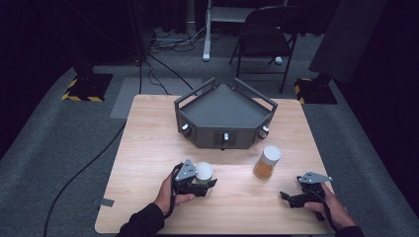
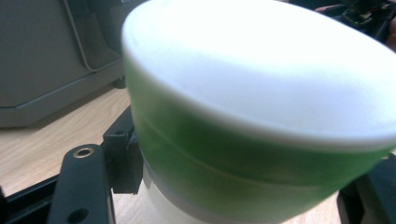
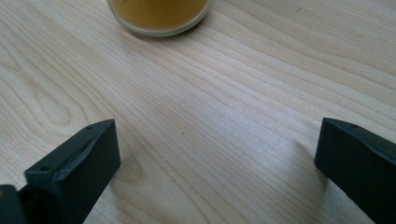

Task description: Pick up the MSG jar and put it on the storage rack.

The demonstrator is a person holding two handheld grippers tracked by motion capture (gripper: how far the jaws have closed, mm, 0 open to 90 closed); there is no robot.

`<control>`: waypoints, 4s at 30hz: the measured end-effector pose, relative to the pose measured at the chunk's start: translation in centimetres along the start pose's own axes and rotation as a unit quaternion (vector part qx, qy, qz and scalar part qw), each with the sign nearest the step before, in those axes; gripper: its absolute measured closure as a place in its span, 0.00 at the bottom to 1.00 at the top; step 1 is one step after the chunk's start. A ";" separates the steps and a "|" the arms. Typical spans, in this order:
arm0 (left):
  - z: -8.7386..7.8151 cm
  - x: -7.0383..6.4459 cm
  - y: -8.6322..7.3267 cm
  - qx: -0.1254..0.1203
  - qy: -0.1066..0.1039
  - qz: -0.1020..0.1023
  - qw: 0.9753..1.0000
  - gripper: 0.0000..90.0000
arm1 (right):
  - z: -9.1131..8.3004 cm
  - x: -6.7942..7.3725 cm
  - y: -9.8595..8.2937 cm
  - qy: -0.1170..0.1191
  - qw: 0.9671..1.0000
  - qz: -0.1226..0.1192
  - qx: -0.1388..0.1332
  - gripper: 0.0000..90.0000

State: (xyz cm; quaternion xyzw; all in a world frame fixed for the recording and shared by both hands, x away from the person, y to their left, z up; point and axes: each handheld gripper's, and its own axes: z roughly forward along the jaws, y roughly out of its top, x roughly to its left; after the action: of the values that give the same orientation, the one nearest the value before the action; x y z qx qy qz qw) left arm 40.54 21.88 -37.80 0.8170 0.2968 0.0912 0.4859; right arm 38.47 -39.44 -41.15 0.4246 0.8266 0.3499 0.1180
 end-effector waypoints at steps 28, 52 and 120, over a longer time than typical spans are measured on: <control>-1.0 -0.9 2.3 0.008 0.028 0.030 0.999 0.39 | 0.0 0.0 0.0 0.000 1.000 0.000 0.000 0.00; -1.9 -1.2 4.8 -0.047 0.057 0.023 0.997 0.39 | 0.0 0.0 0.0 0.000 1.000 0.000 0.000 0.00; 3.0 3.5 17.8 -0.110 0.122 0.044 0.985 0.38 | 0.0 -0.1 0.0 0.002 1.000 -0.001 0.000 0.00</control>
State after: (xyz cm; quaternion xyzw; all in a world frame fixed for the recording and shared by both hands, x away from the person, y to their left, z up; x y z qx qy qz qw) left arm 51.75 15.38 -24.74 0.7535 0.3058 0.2438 0.5284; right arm 38.54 -39.49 -41.16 0.4234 0.8271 0.3507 0.1168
